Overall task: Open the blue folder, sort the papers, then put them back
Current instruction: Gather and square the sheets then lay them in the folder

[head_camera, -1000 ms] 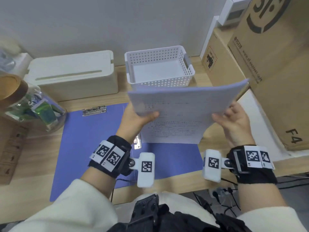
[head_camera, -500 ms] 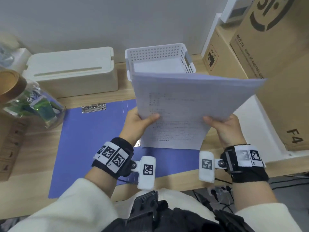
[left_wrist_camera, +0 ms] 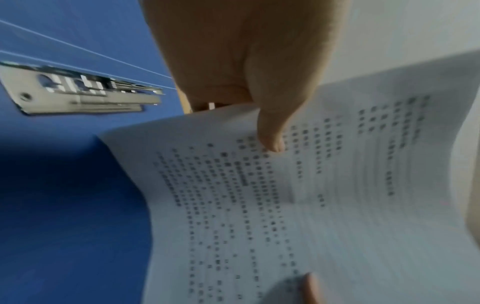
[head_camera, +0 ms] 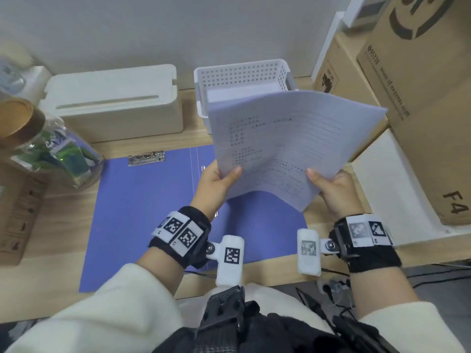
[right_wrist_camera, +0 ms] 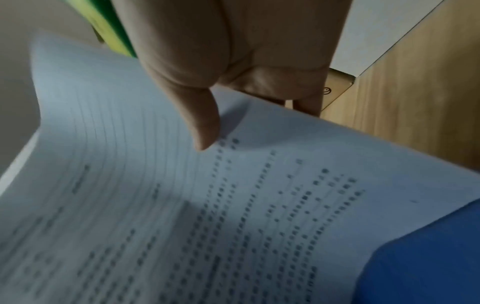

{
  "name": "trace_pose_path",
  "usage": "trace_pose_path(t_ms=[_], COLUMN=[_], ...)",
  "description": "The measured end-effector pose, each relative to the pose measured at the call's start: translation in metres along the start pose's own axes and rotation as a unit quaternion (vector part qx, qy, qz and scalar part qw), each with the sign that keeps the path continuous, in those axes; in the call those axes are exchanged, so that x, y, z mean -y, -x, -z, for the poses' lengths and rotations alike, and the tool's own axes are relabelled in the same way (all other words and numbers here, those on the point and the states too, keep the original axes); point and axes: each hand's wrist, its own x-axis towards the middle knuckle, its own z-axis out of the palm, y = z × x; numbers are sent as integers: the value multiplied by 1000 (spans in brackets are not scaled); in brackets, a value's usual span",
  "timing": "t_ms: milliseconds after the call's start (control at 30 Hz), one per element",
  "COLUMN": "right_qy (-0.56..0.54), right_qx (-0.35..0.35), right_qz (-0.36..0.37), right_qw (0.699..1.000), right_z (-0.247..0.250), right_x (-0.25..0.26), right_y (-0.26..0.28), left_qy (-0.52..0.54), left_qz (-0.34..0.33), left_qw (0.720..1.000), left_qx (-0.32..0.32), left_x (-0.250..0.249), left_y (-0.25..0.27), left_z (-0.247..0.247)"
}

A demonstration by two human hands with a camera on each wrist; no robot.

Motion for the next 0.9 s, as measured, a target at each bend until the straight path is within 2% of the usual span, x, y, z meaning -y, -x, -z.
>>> trace_pose_path(t_ms=[167, 300, 500, 633, 700, 767, 800, 900], right_qy=[30, 77, 155, 239, 255, 263, 263, 260], right_qx=[-33, -27, -44, -18, -3, 7, 12, 34], right_qz=[-14, -62, -76, -152, -191, -226, -246, -305], right_qw=[999, 995, 984, 959, 948, 938, 933, 916], right_z=[-2, -4, -9, -6, -2, 0, 0, -3], right_x=[0, -11, -9, -19, -27, -36, -41, -49], right_y=[-4, -2, -7, -8, -10, -12, -14, -20], left_qy=[-8, -34, -16, -132, -197, -265, -281, -243], left_qz=[10, 55, 89, 107, 96, 90, 101, 157], left_qw=[1000, 998, 995, 985, 973, 949, 941, 952], left_qx=[3, -6, -33, -1, -71, -147, -157, -101], left_x=[-1, 15, 21, 39, 52, 63, 65, 65], left_y=[-11, -11, -15, -6, -8, -16, -21, -39], left_z=[3, 6, 11, 26, 44, 63, 70, 77])
